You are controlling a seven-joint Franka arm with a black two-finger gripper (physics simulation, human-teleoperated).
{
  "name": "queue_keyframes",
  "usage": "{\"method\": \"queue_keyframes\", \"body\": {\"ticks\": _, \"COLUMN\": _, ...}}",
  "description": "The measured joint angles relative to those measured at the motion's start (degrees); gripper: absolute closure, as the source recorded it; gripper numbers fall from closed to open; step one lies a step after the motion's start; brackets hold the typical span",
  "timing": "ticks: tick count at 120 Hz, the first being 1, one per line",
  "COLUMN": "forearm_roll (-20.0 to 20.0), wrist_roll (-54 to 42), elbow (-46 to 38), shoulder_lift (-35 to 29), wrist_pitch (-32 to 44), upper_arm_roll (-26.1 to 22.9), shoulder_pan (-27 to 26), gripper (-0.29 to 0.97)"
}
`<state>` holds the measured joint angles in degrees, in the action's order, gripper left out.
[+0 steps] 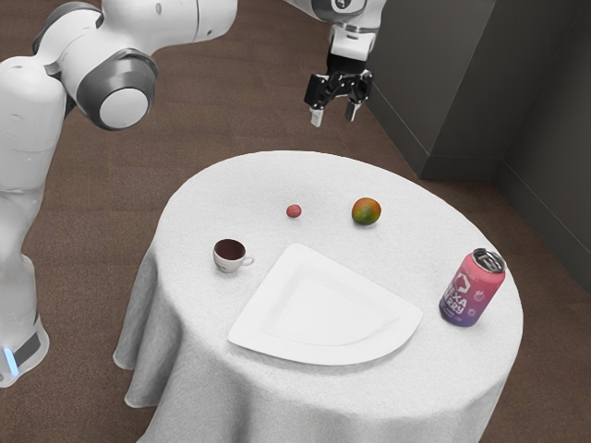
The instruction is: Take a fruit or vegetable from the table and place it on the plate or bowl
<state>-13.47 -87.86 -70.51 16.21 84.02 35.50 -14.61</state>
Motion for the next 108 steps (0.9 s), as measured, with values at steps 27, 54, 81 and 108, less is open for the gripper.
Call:
{"method": "queue_keyframes", "body": {"ticks": 27, "forearm_roll": -0.3, "wrist_roll": -0.4, "elbow": 0.0, "shoulder_lift": 0.0, "wrist_pitch": -0.1, "upper_arm_roll": 0.0, "shoulder_pan": 0.2, "gripper": 0.00}}
{"method": "queue_keyframes", "body": {"ticks": 54, "forearm_roll": 1.8, "wrist_roll": -0.6, "elbow": 8.6, "shoulder_lift": -7.0, "wrist_pitch": -0.9, "upper_arm_roll": 0.0, "shoulder_pan": -4.8, "gripper": 0.00}}
{"method": "queue_keyframes", "body": {"ticks": 81, "forearm_roll": 7.2, "wrist_roll": 0.1, "elbow": 9.8, "shoulder_lift": -11.3, "wrist_pitch": -1.4, "upper_arm_roll": -5.9, "shoulder_pan": -23.9, "gripper": 0.00}}
{"method": "queue_keyframes", "body": {"ticks": 108, "forearm_roll": 15.0, "wrist_roll": 0.0, "elbow": -24.6, "shoulder_lift": -23.5, "wrist_pitch": 1.6, "upper_arm_roll": -5.1, "shoulder_pan": -21.6, "gripper": 0.00}}
